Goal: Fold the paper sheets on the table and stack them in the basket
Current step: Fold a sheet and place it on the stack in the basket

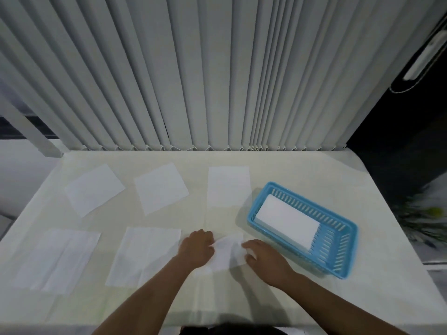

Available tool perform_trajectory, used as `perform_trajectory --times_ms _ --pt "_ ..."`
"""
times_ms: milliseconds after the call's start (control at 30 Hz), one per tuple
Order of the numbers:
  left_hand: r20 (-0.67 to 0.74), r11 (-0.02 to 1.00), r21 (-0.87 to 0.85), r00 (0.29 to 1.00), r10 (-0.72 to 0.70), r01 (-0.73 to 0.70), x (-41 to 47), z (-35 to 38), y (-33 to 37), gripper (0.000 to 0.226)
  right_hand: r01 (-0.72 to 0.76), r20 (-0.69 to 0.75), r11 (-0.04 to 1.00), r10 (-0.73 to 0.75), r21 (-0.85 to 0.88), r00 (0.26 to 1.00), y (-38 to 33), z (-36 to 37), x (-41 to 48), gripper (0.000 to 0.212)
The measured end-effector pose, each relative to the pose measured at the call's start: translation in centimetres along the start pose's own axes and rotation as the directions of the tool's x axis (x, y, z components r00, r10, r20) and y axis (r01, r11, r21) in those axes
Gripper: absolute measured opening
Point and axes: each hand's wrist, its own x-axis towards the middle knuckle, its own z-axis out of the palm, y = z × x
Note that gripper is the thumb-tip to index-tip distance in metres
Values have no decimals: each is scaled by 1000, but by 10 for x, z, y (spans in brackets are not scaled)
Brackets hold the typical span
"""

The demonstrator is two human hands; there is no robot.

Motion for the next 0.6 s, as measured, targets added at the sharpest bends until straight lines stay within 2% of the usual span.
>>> perform_trajectory --times_ms 33,133,233,300,400,467,533,600 --pt "10 993 -116 1000 -8 9 -1 -5 1 2 -29 -18 998 31 60 999 0 -3 -3 36" --pt "-22 899 -435 997 -73 56 -4 -28 10 17 -116 -61 967 133 227 989 -3 -9 -11 20" --pt "-11 646 -757 986 -165 100 -8 -48 24 11 -170 -42 932 193 321 980 -7 -9 -17 15" --pt "33 433 -894 980 -198 118 -6 -53 35 20 -190 -16 897 214 399 977 -13 -11 -18 18" --pt "91 125 -986 980 -179 114 -3 -52 57 28 -227 3 813 268 536 963 -26 -21 -20 34" --pt "91 -36 -996 985 -149 87 -1 -53 75 28 -225 10 719 291 657 957 -36 -29 -21 38" --pt "103 -139 -987 987 -125 85 -2 -54 90 26 -178 -17 610 300 772 954 -44 -36 -23 29" --pt "131 -179 -978 986 -104 111 0 -53 99 26 -122 -91 513 371 849 924 -47 -44 -23 20"
